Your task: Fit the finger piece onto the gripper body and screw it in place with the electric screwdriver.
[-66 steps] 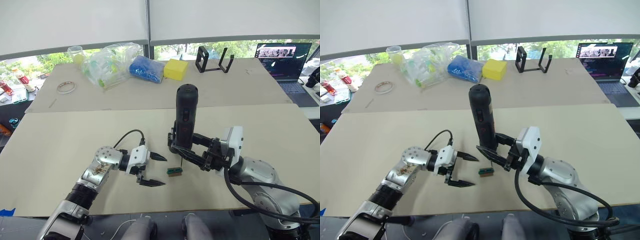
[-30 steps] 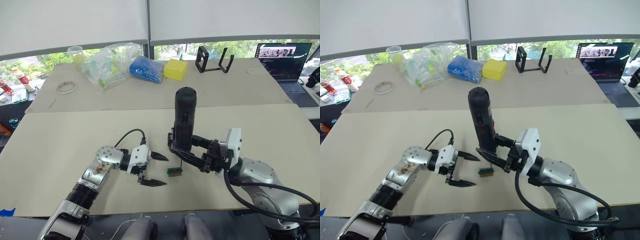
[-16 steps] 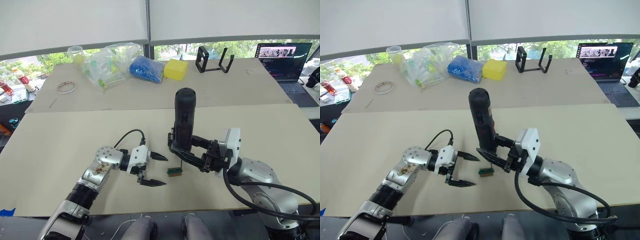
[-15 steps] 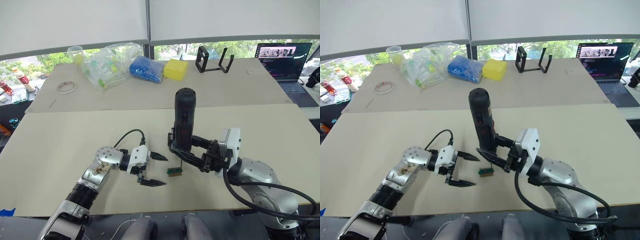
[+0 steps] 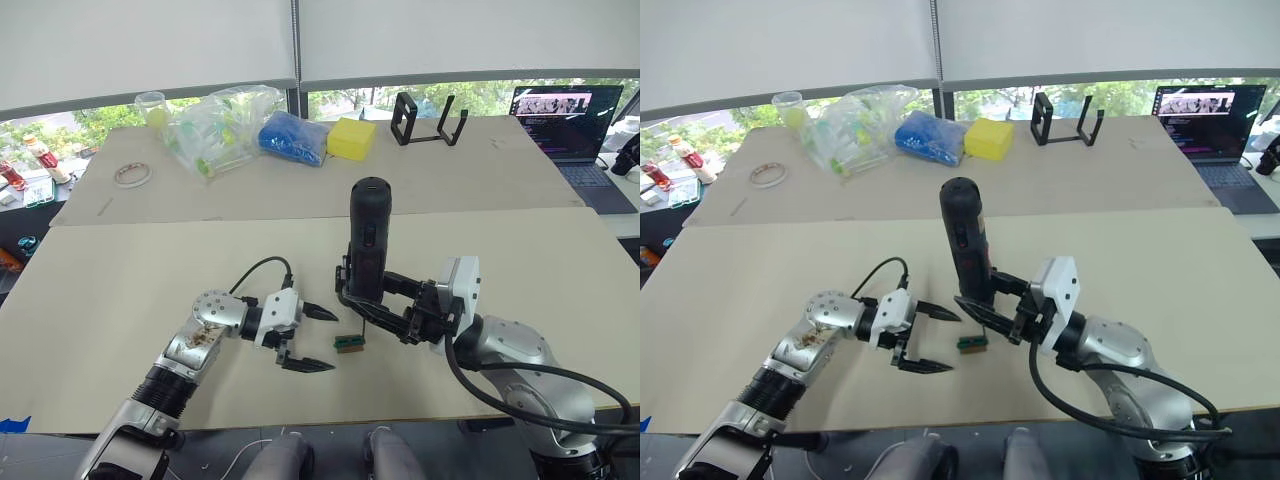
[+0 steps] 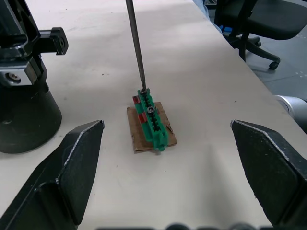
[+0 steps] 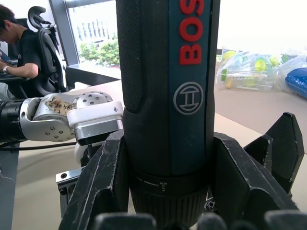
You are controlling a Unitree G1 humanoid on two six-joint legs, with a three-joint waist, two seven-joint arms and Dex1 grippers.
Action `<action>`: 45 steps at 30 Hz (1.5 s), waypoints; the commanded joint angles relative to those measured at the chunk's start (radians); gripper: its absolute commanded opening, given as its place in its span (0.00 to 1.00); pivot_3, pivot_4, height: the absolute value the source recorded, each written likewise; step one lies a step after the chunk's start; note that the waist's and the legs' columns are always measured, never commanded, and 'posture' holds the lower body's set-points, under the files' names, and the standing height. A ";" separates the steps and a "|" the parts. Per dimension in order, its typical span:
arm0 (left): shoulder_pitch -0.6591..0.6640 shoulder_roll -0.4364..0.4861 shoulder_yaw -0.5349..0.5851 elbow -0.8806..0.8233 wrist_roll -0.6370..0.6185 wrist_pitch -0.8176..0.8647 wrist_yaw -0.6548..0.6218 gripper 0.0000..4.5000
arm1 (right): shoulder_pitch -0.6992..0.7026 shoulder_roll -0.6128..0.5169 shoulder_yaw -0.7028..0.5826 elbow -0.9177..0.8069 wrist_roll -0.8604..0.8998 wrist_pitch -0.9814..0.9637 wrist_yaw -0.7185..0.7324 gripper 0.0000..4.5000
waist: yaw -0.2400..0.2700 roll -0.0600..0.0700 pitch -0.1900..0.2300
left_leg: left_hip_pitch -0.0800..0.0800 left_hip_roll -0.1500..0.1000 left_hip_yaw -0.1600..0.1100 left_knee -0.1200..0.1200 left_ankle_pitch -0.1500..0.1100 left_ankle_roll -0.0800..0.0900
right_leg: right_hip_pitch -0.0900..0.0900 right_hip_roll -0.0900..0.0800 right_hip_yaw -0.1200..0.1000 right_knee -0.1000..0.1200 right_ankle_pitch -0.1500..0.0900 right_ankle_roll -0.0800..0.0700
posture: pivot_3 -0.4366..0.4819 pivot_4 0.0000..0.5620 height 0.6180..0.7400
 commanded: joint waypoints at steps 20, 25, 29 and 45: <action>-0.024 0.016 0.026 -0.119 -0.025 0.087 0.016 1.00 | -0.033 0.001 0.003 -0.023 0.013 -0.020 0.009 0.42 | 0.000 0.000 0.000 | 0.000 0.000 0.000 0.000 0.000 0.000 | 0.000 0.000 0.000 0.000 0.000 0.000 | 0.48 0.27 1.00; -0.033 0.011 0.025 -0.091 -0.020 0.074 0.013 1.00 | -0.036 0.002 0.006 -0.023 0.012 -0.021 0.008 0.42 | 0.000 0.000 0.000 | 0.000 0.000 0.000 0.000 0.000 0.000 | 0.000 0.000 0.000 0.000 0.000 0.000 | 0.48 0.27 1.00; -0.032 0.009 0.024 -0.076 -0.017 0.061 0.012 1.00 | -0.032 0.002 0.007 -0.026 0.014 -0.022 0.010 0.42 | 0.000 0.000 0.000 | 0.000 0.000 0.000 0.000 0.000 0.000 | 0.000 0.000 0.000 0.000 0.000 0.000 | 0.48 0.27 1.00; -0.018 0.008 0.018 -0.022 -0.009 -0.005 0.007 1.00 | -0.013 0.000 0.008 -0.023 0.003 -0.040 0.027 0.42 | 0.000 0.000 0.000 | 0.000 0.000 0.000 0.000 0.000 0.000 | 0.000 0.000 0.000 0.000 0.000 0.000 | 0.48 0.27 1.00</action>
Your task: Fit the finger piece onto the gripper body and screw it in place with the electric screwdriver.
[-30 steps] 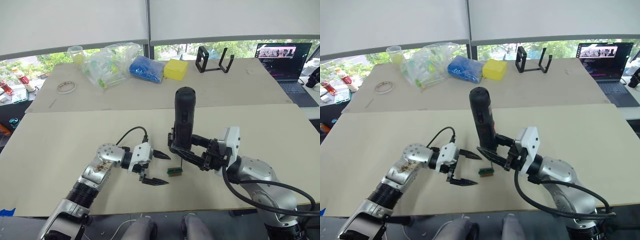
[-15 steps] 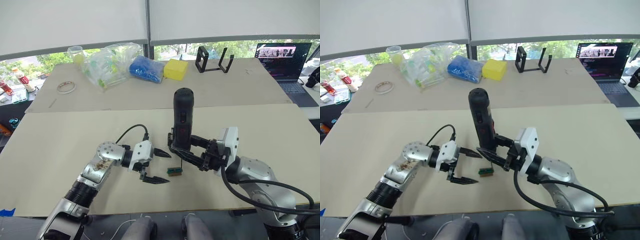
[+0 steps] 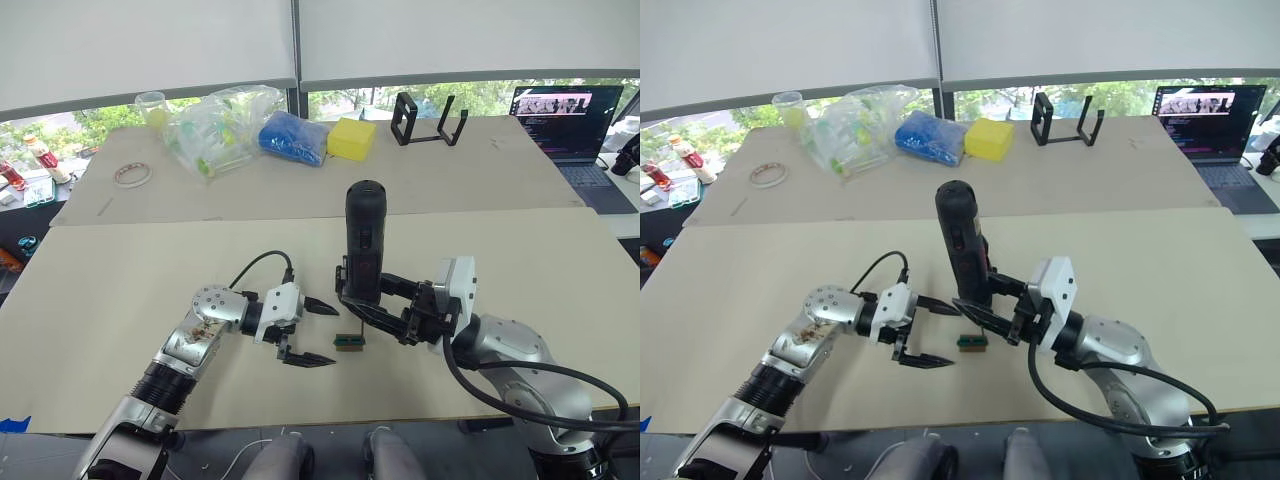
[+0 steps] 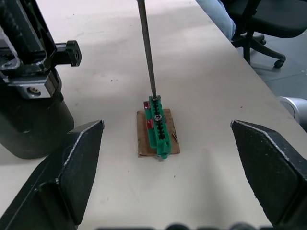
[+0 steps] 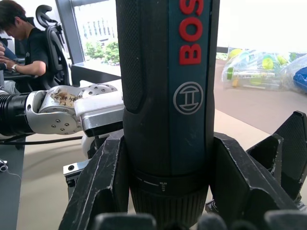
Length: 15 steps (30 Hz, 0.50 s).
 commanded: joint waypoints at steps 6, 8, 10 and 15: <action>0.008 0.005 0.017 -0.008 -0.010 -0.026 -0.011 1.00 | -0.011 0.003 -0.009 -0.052 0.006 -0.038 0.003 0.42 | 0.000 0.000 0.000 | 0.000 0.000 0.000 0.000 0.000 0.000 | 0.000 0.000 0.000 0.000 0.000 0.000 | 0.48 0.27 1.00; 0.012 0.008 0.019 -0.010 -0.013 -0.022 -0.012 1.00 | -0.013 -0.002 -0.017 -0.068 0.017 -0.029 0.001 0.42 | 0.000 0.000 0.000 | 0.000 0.000 0.000 0.000 0.000 0.000 | 0.000 0.000 0.000 0.000 0.000 0.000 | 0.48 0.27 1.00; 0.017 0.014 0.025 -0.014 -0.019 -0.012 -0.014 1.00 | -0.013 -0.008 -0.027 -0.083 0.032 -0.019 0.000 0.42 | 0.000 0.000 0.000 | 0.000 0.000 0.000 0.000 0.000 0.000 | 0.000 0.000 0.000 0.000 0.000 0.000 | 0.48 0.27 1.00; 0.035 0.043 0.050 -0.034 -0.036 0.009 -0.018 1.00 | -0.028 -0.032 -0.051 -0.119 0.067 0.000 -0.005 0.42 | 0.000 0.000 0.000 | 0.000 0.000 0.000 0.000 0.000 0.000 | 0.000 0.000 0.000 0.000 0.000 0.000 | 0.48 0.27 1.00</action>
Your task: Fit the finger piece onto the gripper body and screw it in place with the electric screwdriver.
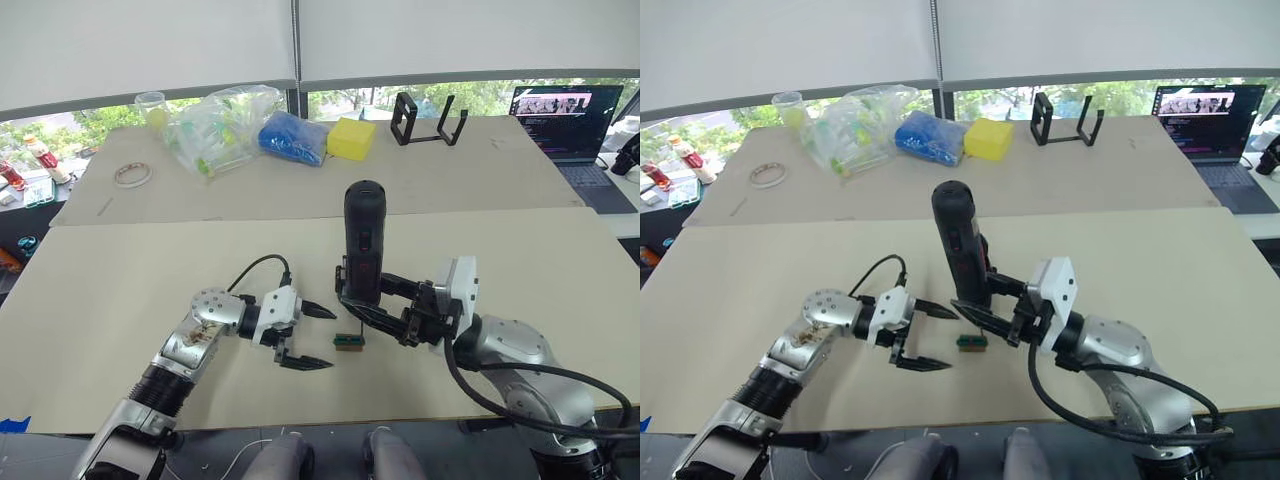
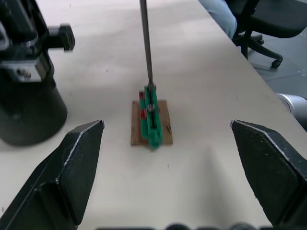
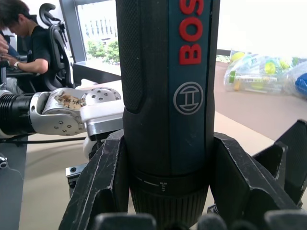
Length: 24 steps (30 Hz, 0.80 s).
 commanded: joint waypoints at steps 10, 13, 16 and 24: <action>0.011 0.145 0.095 -0.100 -0.104 0.102 -0.079 1.00 | -0.147 -0.078 -0.123 -0.136 0.239 0.116 -0.061 0.42 | -0.001 0.000 0.000 | 0.000 0.000 0.000 0.000 0.000 0.000 | 0.000 0.000 0.000 0.000 0.000 0.000 | 0.48 0.27 1.00; -0.031 0.150 0.109 -0.069 -0.106 0.115 -0.084 1.00 | -0.216 -0.098 -0.145 -0.124 0.314 0.168 -0.094 0.42 | 0.001 0.000 0.000 | 0.000 0.000 0.000 0.000 0.000 0.000 | 0.000 0.000 0.000 -0.001 0.000 0.000 | 0.48 0.27 1.00; -0.085 0.130 0.117 -0.018 -0.099 0.120 -0.077 1.00 | -0.290 -0.114 -0.158 -0.096 0.376 0.214 -0.119 0.42 | 0.003 -0.001 0.001 | -0.001 0.000 0.000 0.000 0.000 0.000 | 0.000 -0.001 0.000 -0.001 0.000 0.000 | 0.48 0.27 1.00; -0.220 0.028 0.087 0.167 -0.037 0.036 -0.065 1.00 | -0.582 -0.103 -0.126 0.079 0.432 0.336 -0.199 0.42 | -0.003 -0.002 0.001 | -0.002 0.000 0.000 0.000 0.000 0.000 | 0.000 -0.002 0.000 -0.001 0.000 0.000 | 0.48 0.27 1.00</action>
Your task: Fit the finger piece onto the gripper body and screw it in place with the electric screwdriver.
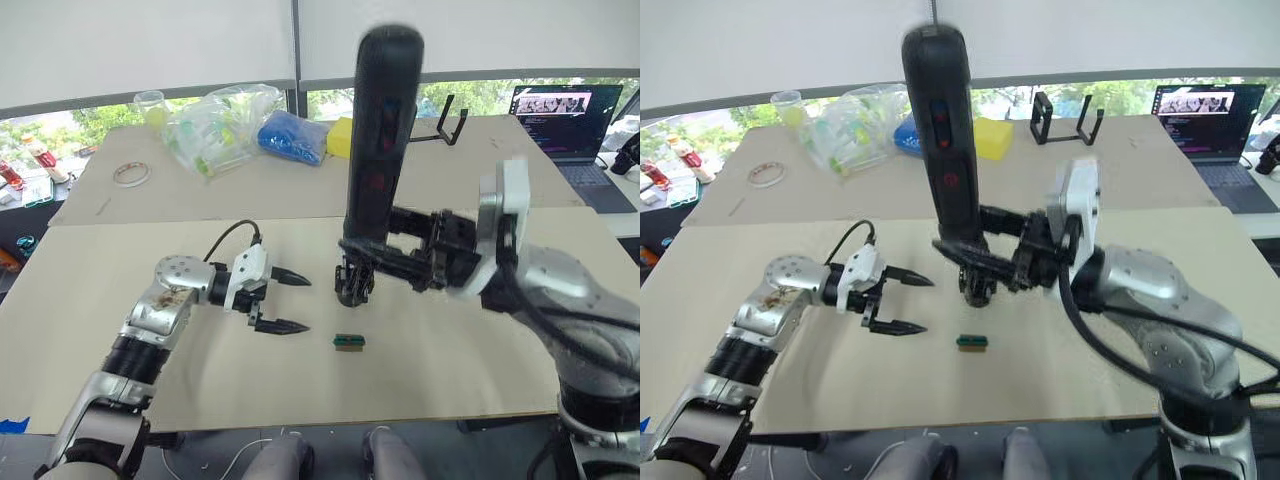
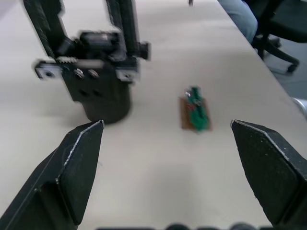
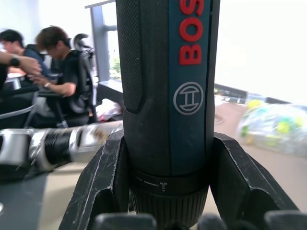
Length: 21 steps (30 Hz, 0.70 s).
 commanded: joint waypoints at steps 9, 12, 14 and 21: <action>-0.127 -0.104 -0.008 0.212 0.083 -0.129 0.009 1.00 | -0.226 0.030 0.039 0.180 -0.074 0.024 0.013 0.42 | -0.011 0.000 0.000 | -0.004 -0.001 -0.001 0.001 0.000 0.001 | -0.002 -0.001 -0.001 0.002 0.000 0.001 | 0.48 0.27 1.00; -0.150 -0.126 -0.007 0.257 0.101 -0.156 0.015 1.00 | -0.230 0.039 0.054 0.195 -0.103 0.015 0.036 0.42 | -0.013 0.000 0.000 | -0.005 -0.001 -0.001 0.001 0.000 0.001 | -0.002 -0.001 -0.001 0.003 0.001 0.001 | 0.48 0.27 1.00; -0.163 -0.140 -0.006 0.281 0.111 -0.169 0.017 1.00 | -0.225 0.048 0.061 0.200 -0.123 0.010 0.049 0.42 | -0.016 0.000 0.000 | -0.005 -0.001 -0.001 0.001 0.000 0.001 | -0.002 -0.002 -0.001 0.003 0.001 0.001 | 0.48 0.27 1.00; -0.177 -0.167 -0.005 0.327 0.134 -0.206 0.021 1.00 | -0.193 0.076 0.069 0.205 -0.188 -0.013 0.088 0.42 | -0.022 0.000 0.000 | -0.006 0.000 -0.001 0.001 0.000 0.001 | -0.003 -0.002 -0.001 0.003 0.001 0.001 | 0.48 0.27 1.00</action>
